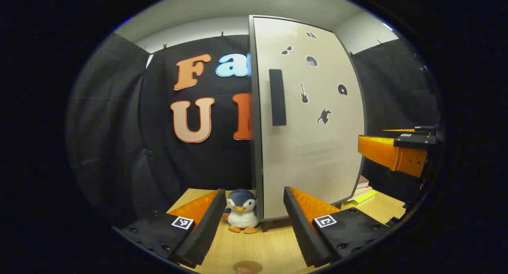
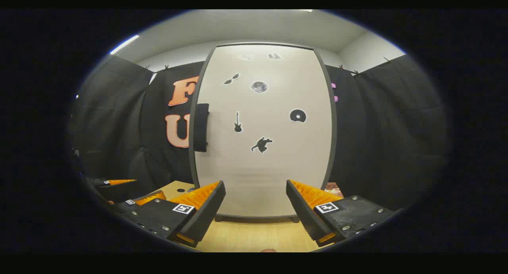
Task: Open the cabinet door with the right hand, grasp the bottle in the cabinet with the left hand and place it on the coaster, then close the cabinet door with the right hand.
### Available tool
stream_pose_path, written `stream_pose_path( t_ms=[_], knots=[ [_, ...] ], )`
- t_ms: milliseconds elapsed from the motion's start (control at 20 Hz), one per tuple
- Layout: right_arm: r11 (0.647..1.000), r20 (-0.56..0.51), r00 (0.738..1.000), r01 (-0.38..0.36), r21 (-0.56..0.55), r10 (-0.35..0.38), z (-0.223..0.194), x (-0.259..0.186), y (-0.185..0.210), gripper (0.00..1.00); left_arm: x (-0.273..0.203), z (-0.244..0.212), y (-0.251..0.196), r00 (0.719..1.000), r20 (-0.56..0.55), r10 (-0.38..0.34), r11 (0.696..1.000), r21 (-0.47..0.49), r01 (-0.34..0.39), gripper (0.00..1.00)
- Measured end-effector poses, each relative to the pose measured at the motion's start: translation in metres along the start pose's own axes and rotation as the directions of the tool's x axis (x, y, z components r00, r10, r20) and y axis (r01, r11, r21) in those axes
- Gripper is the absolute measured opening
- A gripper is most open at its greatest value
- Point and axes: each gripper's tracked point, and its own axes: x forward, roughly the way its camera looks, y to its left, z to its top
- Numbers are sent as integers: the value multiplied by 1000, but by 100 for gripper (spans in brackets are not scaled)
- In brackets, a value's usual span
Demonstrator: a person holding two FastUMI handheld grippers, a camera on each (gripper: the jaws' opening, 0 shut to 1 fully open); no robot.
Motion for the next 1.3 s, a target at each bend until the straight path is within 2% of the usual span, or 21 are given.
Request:
stream_pose_path(
  t_ms=[100, 150, 300, 350, 600, 950, 1300],
  knots=[
    [1000, 21, 1000, -18, -21, 19, 7, -4, 9, 97, -8, 7, 14, 999, 1, 32, 999, -20, -32, 94],
    [999, 41, 999, -19, -35, 20, 12, -6, 13, 95, -11, 10, 19, 999, 4, 37, 999, -36, -37, 94],
    [997, 82, 997, -6, -82, 13, 28, -9, 25, 97, -15, 23, 42, 998, 21, 65, 996, -63, -64, 94],
    [996, 86, 996, 3, -92, 4, 31, -9, 27, 95, -14, 30, 48, 997, 30, 66, 996, -59, -65, 94],
    [999, 101, 995, 2, -54, 4, 38, -14, 50, 95, -11, 52, 62, 997, 73, 34, 999, -41, -32, 94],
    [998, 97, 995, 12, -59, -6, 36, -12, 63, 95, -4, 49, 62, 998, 68, -12, 999, -45, 15, 95],
    [1000, 112, 994, 4, -12, -2, 52, 31, 77, 95, 4, 44, 76, 999, 53, -6, 1000, -31, 7, 94]
  ],
)
